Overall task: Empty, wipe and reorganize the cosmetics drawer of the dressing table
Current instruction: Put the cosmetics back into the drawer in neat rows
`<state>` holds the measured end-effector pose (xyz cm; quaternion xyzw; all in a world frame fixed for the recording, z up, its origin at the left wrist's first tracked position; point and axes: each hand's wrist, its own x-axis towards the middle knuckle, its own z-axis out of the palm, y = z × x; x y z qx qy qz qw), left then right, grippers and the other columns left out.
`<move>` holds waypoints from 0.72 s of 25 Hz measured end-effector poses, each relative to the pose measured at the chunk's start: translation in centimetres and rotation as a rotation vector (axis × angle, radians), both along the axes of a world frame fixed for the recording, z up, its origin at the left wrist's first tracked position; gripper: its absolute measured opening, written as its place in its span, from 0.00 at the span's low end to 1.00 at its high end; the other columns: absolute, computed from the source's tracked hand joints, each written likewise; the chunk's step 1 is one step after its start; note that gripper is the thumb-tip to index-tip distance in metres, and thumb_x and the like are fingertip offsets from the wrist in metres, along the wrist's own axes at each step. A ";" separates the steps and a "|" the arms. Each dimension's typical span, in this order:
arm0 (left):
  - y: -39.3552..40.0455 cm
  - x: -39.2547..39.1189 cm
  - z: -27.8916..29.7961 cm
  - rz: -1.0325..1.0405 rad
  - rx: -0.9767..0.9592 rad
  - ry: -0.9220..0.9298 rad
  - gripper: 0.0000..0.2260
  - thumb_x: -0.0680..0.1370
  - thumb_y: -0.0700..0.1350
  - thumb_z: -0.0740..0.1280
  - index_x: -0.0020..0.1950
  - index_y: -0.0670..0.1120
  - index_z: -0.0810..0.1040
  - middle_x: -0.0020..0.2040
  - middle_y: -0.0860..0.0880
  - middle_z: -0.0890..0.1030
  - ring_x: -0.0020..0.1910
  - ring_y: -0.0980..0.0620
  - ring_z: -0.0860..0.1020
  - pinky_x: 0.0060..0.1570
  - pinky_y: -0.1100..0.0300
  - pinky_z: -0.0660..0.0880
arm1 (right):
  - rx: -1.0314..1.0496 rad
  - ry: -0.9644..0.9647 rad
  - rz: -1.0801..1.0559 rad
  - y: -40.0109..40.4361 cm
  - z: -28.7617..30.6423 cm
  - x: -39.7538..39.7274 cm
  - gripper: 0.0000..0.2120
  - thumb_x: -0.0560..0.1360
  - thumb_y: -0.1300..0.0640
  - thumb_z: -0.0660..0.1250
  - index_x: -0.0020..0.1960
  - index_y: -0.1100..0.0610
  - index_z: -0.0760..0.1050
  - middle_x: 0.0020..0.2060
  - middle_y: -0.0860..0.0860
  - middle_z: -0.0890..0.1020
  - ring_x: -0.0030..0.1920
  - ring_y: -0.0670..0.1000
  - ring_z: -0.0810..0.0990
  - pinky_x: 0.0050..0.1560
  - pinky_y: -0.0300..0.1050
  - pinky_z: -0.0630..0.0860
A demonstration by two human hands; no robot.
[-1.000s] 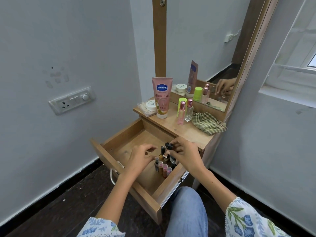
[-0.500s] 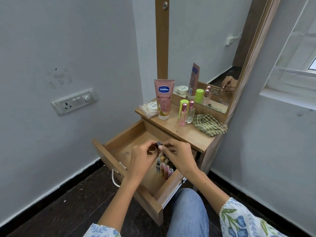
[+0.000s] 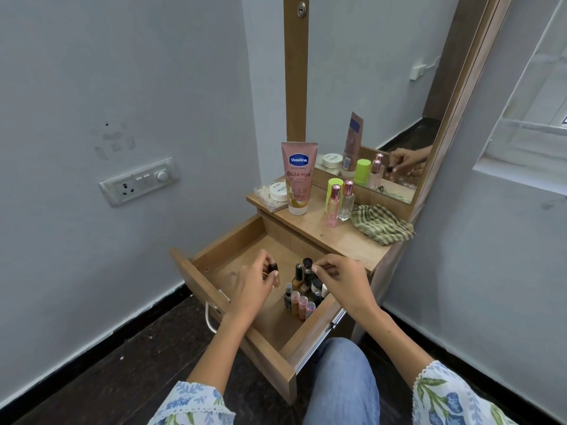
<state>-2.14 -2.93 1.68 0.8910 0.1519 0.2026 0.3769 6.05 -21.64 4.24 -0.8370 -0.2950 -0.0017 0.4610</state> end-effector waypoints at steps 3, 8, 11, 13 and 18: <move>0.1 0.4 -0.5 0.003 0.045 0.065 0.16 0.72 0.41 0.73 0.59 0.50 0.78 0.43 0.54 0.82 0.42 0.62 0.79 0.52 0.61 0.77 | 0.004 0.009 -0.001 0.1 -0.2 -0.1 0.04 0.75 0.58 0.69 0.47 0.55 0.83 0.39 0.44 0.84 0.41 0.38 0.81 0.44 0.31 0.78; 0.1 1.3 -0.7 -0.024 0.062 0.208 0.11 0.69 0.39 0.75 0.50 0.47 0.82 0.45 0.51 0.83 0.44 0.58 0.80 0.47 0.64 0.78 | 0.008 0.026 0.009 0.4 -0.5 -0.4 0.03 0.75 0.57 0.70 0.46 0.53 0.83 0.38 0.43 0.84 0.40 0.38 0.81 0.45 0.33 0.78; 0.2 1.6 -0.9 -0.061 0.083 0.292 0.10 0.68 0.38 0.76 0.47 0.46 0.81 0.43 0.51 0.82 0.42 0.57 0.80 0.45 0.62 0.79 | -0.004 0.030 0.011 0.4 -0.5 -0.4 0.03 0.75 0.57 0.70 0.46 0.52 0.83 0.37 0.43 0.84 0.40 0.37 0.81 0.45 0.33 0.79; 0.2 1.8 -0.9 -0.084 0.111 0.330 0.09 0.68 0.38 0.76 0.46 0.45 0.81 0.42 0.50 0.82 0.41 0.56 0.80 0.45 0.61 0.79 | -0.001 0.037 0.011 0.4 -0.5 -0.3 0.03 0.75 0.57 0.70 0.46 0.53 0.83 0.37 0.43 0.84 0.40 0.37 0.81 0.45 0.34 0.79; -0.3 1.8 -1.0 -0.137 0.173 0.353 0.09 0.68 0.36 0.75 0.42 0.46 0.80 0.40 0.50 0.82 0.39 0.57 0.80 0.42 0.62 0.79 | -0.005 0.048 0.014 0.3 -0.5 -0.2 0.03 0.75 0.57 0.69 0.45 0.52 0.83 0.36 0.43 0.84 0.39 0.37 0.81 0.45 0.37 0.80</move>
